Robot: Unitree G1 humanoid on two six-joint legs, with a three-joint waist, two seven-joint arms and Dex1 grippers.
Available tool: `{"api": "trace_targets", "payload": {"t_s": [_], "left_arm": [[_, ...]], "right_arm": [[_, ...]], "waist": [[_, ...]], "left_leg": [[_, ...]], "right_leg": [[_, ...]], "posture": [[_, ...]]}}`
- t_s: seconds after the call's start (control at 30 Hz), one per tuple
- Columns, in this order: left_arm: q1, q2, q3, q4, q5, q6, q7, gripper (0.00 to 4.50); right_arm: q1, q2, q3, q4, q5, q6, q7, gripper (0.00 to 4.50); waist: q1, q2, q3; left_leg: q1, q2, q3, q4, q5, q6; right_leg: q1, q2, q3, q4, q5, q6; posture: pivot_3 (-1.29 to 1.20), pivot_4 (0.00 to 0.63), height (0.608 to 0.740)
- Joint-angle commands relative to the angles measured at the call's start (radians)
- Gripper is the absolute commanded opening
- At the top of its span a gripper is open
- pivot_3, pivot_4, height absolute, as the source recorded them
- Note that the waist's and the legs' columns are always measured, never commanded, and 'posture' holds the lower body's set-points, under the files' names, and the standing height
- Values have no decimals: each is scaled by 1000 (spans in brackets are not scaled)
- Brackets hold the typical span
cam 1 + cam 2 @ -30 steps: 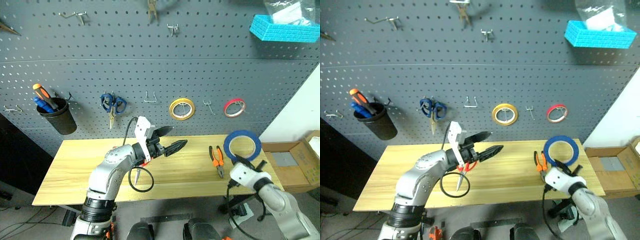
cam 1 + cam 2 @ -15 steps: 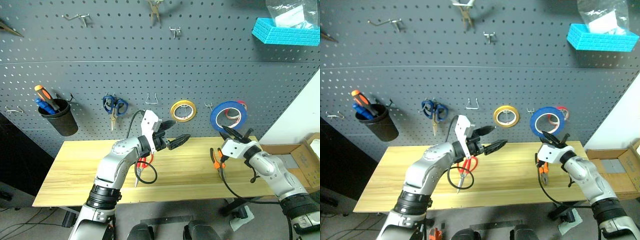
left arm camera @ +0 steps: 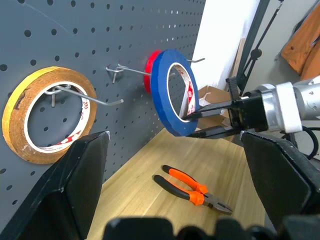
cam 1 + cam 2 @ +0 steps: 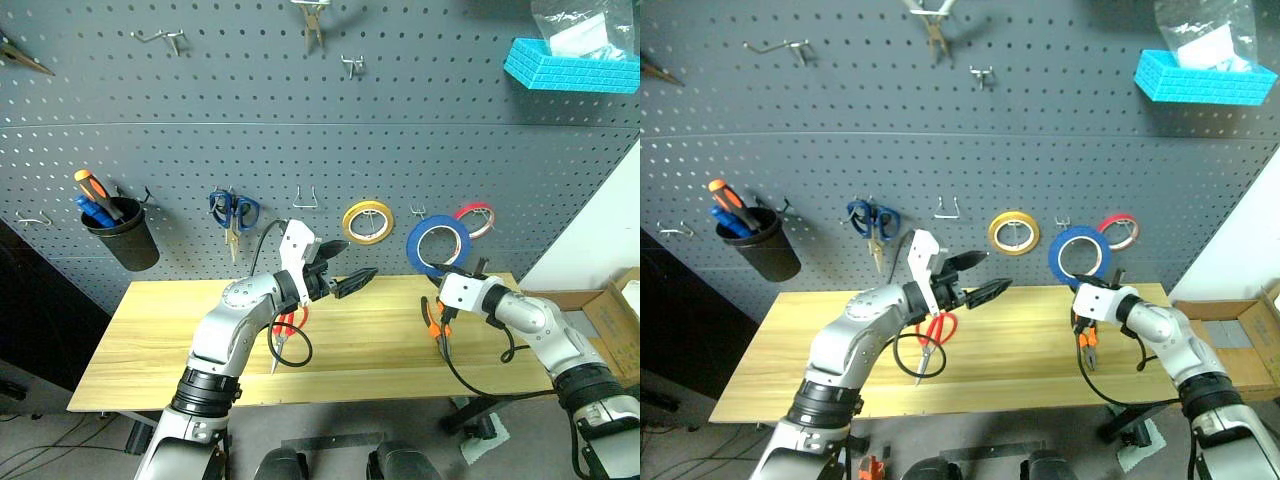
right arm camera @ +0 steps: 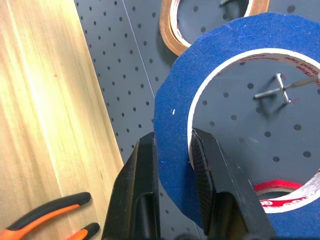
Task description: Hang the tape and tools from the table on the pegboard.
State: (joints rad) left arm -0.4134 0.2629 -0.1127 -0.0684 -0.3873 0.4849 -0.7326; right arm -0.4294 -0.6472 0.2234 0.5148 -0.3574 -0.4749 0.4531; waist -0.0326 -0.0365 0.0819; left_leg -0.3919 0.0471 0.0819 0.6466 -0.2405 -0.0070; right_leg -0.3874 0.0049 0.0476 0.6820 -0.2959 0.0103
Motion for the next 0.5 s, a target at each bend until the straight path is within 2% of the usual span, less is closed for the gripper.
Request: {"api": "trace_targets", "payload": {"t_s": [0.03, 0.23, 0.3, 0.37, 0.5], "left_arm": [[-34, -12, -2, -9, 1, -33, -3, 4500], [-45, -16, -12, 16, 7, -52, -11, 4500], [-47, -18, -13, 19, 9, -56, -11, 4500], [-47, -18, -12, 19, 9, -57, -12, 4500], [-40, -16, -13, 13, 8, -54, -16, 4500]], "right_arm": [[-42, -17, -14, 16, 4, -28, -2, 369], [-63, 1, -17, 49, 17, -22, 8, 369], [-62, 13, -27, 56, 45, -8, 21, 1084], [-61, 14, -30, 55, 49, -6, 21, 1547], [-60, 11, -31, 54, 34, -13, 1, 2842]], "waist": [[0, 0, 0], [0, 0, 0], [0, 0, 0], [0, 0, 0], [0, 0, 0]], "left_leg": [[0, 0, 0, 0, 0, 0], [0, 0, 0, 0, 0, 0], [0, 0, 0, 0, 0, -1], [0, 0, 0, 0, 1, -1], [0, 0, 0, 0, 1, -1]], "right_leg": [[0, 0, 0, 0, 0, 0], [0, 0, 0, 0, 0, 0], [0, -1, 0, 0, 0, 0], [0, -4, 0, 0, 0, 0], [0, -4, 0, 0, 0, 0]], "posture": [[13, 33, 740], [12, 36, 740], [15, 37, 740], [16, 39, 740], [15, 42, 740]]}}
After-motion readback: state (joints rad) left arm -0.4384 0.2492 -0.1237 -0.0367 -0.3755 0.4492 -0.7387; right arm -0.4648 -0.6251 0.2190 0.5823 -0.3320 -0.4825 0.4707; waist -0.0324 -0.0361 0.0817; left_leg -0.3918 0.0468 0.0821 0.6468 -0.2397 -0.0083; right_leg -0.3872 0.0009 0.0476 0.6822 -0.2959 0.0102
